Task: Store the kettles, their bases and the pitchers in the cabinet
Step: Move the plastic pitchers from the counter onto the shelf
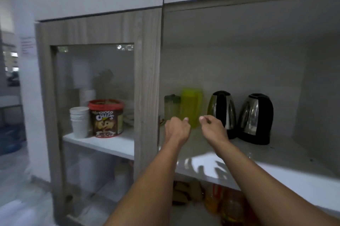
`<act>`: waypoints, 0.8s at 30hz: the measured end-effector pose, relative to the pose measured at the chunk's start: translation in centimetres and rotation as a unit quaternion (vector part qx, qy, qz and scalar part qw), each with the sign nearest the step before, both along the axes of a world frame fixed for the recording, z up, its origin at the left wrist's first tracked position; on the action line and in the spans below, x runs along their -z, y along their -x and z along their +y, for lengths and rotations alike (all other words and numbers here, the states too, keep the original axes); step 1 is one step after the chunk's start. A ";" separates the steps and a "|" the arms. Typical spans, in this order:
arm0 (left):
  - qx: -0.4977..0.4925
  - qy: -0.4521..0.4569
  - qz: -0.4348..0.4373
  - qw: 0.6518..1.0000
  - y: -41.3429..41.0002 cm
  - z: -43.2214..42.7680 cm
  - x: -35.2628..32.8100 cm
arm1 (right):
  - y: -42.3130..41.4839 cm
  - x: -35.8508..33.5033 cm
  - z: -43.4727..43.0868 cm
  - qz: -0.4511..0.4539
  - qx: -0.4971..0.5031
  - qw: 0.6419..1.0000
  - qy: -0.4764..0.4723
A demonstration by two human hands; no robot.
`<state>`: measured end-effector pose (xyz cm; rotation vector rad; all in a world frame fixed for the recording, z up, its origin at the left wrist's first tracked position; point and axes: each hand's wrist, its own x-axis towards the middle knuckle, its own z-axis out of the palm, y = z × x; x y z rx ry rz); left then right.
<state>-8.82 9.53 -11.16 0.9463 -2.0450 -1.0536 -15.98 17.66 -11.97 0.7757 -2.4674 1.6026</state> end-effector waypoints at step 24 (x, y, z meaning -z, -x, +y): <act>-0.440 0.067 -0.224 0.867 -77.0 1.7 6.7 | -68.2 8.2 -8.8 0.058 -0.449 0.884 -0.118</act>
